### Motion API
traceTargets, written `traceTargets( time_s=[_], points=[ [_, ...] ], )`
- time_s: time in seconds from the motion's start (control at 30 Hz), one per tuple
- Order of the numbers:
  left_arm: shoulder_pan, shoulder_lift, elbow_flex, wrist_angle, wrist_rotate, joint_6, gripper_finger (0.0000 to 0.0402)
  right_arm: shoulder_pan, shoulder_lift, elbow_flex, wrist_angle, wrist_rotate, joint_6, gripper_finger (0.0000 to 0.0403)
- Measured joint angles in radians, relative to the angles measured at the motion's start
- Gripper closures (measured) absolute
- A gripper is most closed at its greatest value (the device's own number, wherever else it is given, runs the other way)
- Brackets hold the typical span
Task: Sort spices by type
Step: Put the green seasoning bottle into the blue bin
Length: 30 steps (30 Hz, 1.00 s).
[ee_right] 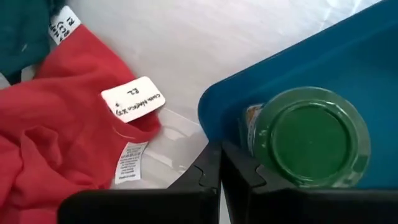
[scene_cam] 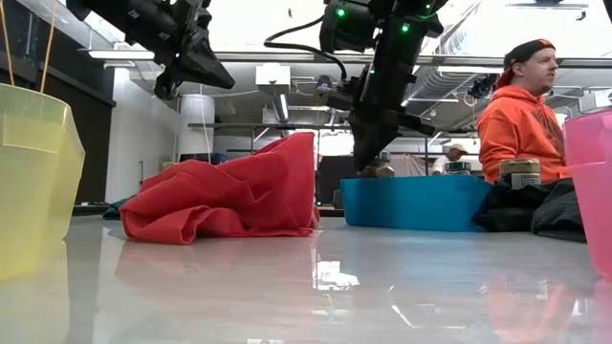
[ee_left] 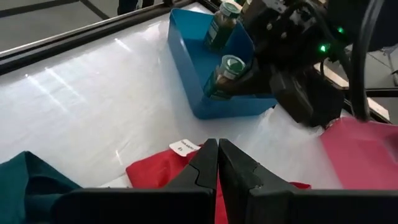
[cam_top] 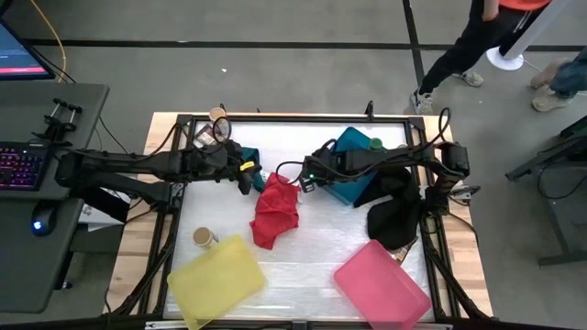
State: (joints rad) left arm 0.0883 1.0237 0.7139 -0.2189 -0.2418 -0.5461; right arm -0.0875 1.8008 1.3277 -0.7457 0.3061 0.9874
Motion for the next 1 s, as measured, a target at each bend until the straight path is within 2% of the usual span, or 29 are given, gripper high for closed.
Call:
traceTargets(
  time_s=[0.13,0.33,0.57,0.7,1.0],
  points=[
    [0.0,0.0,0.0,-0.001,0.003,0.005,0.0401,0.016,-0.014,-0.001,0.041,0.001,-0.002,0.0403],
    [-0.002,0.0,0.0,-0.001,0.007,-0.002,0.0401,0.051,-0.111,0.0,0.078,0.008,-0.092,0.0403],
    [-0.002,0.0,0.0,-0.001,0.007,-0.001,0.0401,0.018,-0.189,0.0,0.059,0.003,-0.151,0.039],
    [-0.002,0.0,0.0,-0.001,0.007,-0.001,0.0401,-0.018,-0.185,0.0,0.038,-0.018,-0.124,0.033],
    [-0.002,0.0,0.0,-0.001,0.007,-0.002,0.0401,-0.053,-0.174,0.0,0.007,-0.025,-0.24,0.0132]
  ],
)
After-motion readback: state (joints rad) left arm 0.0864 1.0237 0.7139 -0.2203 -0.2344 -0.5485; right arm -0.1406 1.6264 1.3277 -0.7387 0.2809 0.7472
